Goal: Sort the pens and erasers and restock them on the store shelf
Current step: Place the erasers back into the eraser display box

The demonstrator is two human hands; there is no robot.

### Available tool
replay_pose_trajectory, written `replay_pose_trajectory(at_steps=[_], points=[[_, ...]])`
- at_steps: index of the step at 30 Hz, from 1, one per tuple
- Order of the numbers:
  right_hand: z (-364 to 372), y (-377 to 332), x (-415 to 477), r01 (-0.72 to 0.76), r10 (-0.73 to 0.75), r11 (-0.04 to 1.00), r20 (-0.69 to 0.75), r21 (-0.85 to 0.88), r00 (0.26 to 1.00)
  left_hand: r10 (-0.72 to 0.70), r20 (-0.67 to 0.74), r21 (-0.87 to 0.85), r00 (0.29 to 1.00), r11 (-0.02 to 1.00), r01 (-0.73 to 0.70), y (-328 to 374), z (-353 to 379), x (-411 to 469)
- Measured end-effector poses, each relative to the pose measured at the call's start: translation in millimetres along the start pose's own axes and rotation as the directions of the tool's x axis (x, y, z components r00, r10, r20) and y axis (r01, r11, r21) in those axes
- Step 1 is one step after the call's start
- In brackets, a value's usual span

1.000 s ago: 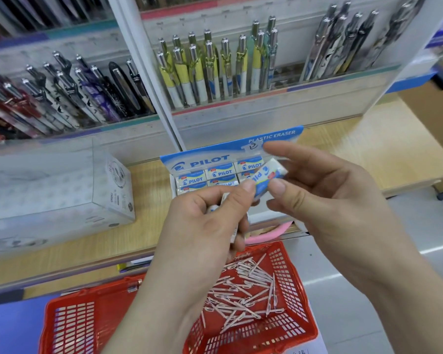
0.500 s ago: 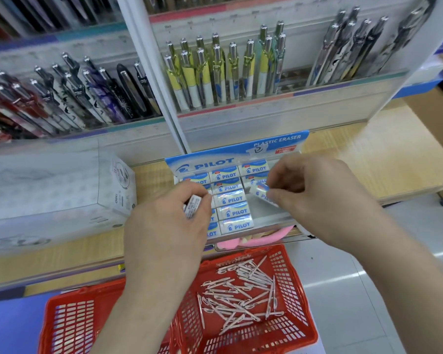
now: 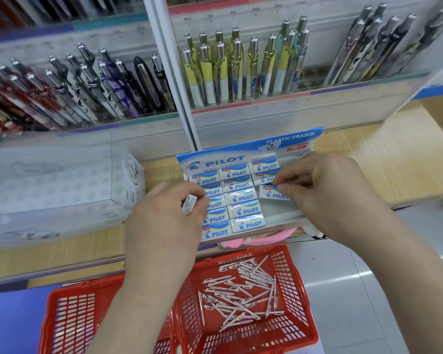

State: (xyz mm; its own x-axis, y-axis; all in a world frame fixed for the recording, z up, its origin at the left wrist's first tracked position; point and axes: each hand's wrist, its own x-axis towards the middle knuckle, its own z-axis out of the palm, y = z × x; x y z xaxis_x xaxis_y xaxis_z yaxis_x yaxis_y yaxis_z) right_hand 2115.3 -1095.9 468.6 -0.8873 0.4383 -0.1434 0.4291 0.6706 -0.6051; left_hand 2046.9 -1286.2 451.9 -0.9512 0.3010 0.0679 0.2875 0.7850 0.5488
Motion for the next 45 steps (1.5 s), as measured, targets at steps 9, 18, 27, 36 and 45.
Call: replay_pose_trajectory(at_steps=[9,18,27,36,45], points=[[11,-6,-3,0.043,-0.047,0.997,-0.075,-0.064,0.996,-0.059,0.000,-0.070,0.998,0.996,0.059,3,-2,2],[13,-11,-3,0.002,-0.012,0.995,-0.093,-0.104,0.996,-0.026,0.012,-0.089,1.000,0.996,0.027,2,-1,2],[16,-14,-20,0.081,-0.072,0.996,-0.230,0.033,0.971,-0.083,-0.024,-0.311,0.996,0.948,0.072,13,-13,-10],[13,-26,-65,-0.163,-0.066,0.471,0.219,0.867,0.973,-0.128,0.436,-0.723,0.891,0.540,0.431,58,-12,-26],[-2,-24,-66,-0.090,0.044,0.493,0.079,0.865,0.996,-0.009,0.489,-0.775,0.872,0.454,0.439,59,-15,-31]])
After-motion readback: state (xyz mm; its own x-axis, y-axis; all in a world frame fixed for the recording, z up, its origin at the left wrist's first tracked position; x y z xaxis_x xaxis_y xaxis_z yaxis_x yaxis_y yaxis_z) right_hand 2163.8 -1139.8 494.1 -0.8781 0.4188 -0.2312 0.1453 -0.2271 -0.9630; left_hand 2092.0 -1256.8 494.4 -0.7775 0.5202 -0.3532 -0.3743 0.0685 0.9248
